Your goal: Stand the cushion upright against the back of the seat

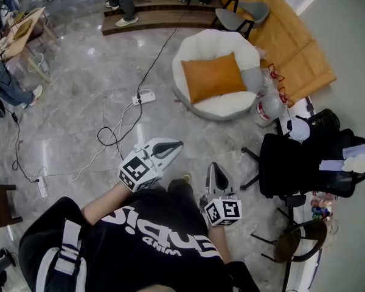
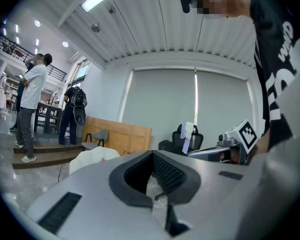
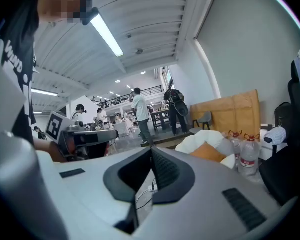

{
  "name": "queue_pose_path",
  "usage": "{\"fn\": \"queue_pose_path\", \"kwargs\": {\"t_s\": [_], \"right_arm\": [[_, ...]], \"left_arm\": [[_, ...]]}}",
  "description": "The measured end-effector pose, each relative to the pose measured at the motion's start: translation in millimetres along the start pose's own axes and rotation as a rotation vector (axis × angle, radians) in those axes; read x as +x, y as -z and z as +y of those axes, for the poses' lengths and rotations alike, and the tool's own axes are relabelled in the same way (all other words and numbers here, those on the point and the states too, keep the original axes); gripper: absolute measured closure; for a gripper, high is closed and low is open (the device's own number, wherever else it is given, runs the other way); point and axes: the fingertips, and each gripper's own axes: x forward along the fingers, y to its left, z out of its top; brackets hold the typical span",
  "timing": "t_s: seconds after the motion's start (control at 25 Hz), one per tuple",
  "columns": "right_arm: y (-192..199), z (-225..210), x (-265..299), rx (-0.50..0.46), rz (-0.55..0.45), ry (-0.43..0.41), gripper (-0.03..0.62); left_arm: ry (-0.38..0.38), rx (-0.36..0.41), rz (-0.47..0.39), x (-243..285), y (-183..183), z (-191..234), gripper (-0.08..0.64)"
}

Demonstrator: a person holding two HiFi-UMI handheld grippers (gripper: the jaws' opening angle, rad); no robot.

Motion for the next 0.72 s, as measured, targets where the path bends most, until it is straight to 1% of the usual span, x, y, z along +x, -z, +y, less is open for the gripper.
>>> {"fn": "queue_pose_path", "kwargs": {"t_s": [0.16, 0.32, 0.52, 0.72], "right_arm": [[-5.1, -13.5, 10.9, -0.004, -0.006, 0.016, 0.572], [-8.7, -26.2, 26.6, 0.003, -0.005, 0.021, 0.572], [-18.8, -49.6, 47.4, 0.007, -0.008, 0.021, 0.572], [-26.4, -78.1, 70.0, 0.009, 0.000, 0.015, 0.572]], "left_arm": [[-0.010, 0.002, 0.004, 13.9, 0.1, 16.2, 0.552], [-0.001, 0.010, 0.002, 31.0, -2.0, 28.8, 0.552], [0.000, 0.002, 0.014, 60.1, -8.1, 42.0, 0.552], [0.000, 0.004, 0.001, 94.4, -10.7, 58.5, 0.552]]}}
